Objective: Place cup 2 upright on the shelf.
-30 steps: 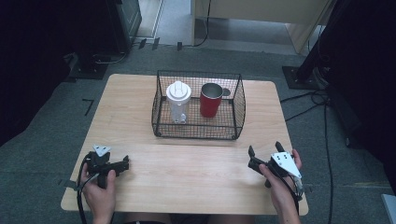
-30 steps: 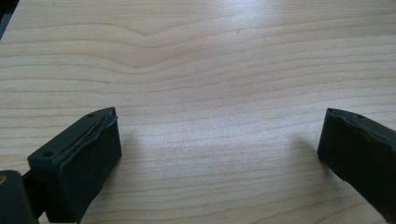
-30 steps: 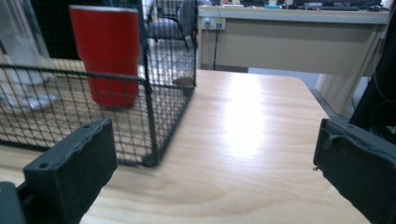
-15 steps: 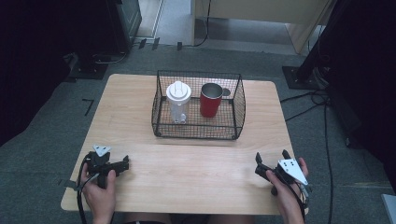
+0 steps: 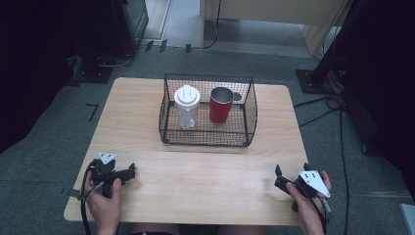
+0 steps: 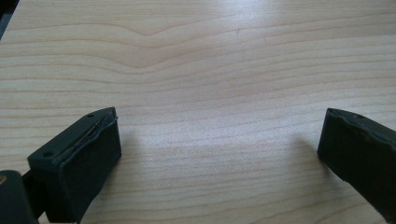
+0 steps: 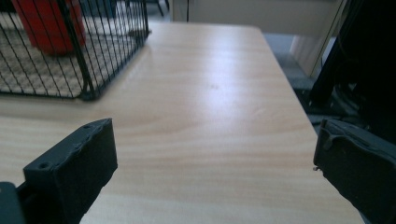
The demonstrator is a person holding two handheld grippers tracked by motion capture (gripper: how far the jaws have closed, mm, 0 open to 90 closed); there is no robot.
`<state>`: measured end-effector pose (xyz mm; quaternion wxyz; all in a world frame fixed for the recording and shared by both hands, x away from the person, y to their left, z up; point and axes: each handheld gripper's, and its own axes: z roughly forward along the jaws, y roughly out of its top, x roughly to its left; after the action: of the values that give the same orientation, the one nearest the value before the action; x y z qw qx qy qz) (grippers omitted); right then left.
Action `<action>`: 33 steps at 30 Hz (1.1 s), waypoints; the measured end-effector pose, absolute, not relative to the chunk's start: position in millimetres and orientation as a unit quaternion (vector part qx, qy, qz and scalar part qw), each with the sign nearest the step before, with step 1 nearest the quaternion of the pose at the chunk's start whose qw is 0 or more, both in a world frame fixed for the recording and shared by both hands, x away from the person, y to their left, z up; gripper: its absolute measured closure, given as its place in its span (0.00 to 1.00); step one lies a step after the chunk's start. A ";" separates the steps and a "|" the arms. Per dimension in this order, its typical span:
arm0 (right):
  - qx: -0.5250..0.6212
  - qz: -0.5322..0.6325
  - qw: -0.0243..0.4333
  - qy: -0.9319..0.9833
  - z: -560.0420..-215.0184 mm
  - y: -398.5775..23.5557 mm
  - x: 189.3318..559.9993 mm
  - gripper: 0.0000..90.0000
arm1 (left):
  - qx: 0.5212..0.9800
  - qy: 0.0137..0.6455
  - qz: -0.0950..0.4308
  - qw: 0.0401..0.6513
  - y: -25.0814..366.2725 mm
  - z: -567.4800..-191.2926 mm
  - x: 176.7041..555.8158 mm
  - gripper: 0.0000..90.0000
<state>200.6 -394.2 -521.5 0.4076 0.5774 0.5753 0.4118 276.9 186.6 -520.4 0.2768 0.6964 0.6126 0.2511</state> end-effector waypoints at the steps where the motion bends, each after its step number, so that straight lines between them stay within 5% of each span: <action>1: 0.580 0.403 0.401 0.584 -521.5 -395.3 200.1 0.00 | 0.696 0.612 0.251 0.277 186.6 -520.4 276.9 0.00; 14: 0.597 0.332 0.375 0.627 -523.2 -402.9 197.0 0.00 | 0.696 0.612 0.252 0.277 186.6 -520.4 276.8 0.00; 33: 0.631 0.288 0.269 0.669 -529.2 -416.6 193.3 0.00 | 0.696 0.613 0.252 0.277 186.5 -520.4 276.8 0.00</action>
<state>193.3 -416.6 -529.2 0.2686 0.6307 0.6688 0.2877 276.8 186.5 -520.4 0.2770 0.6962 0.6126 0.2516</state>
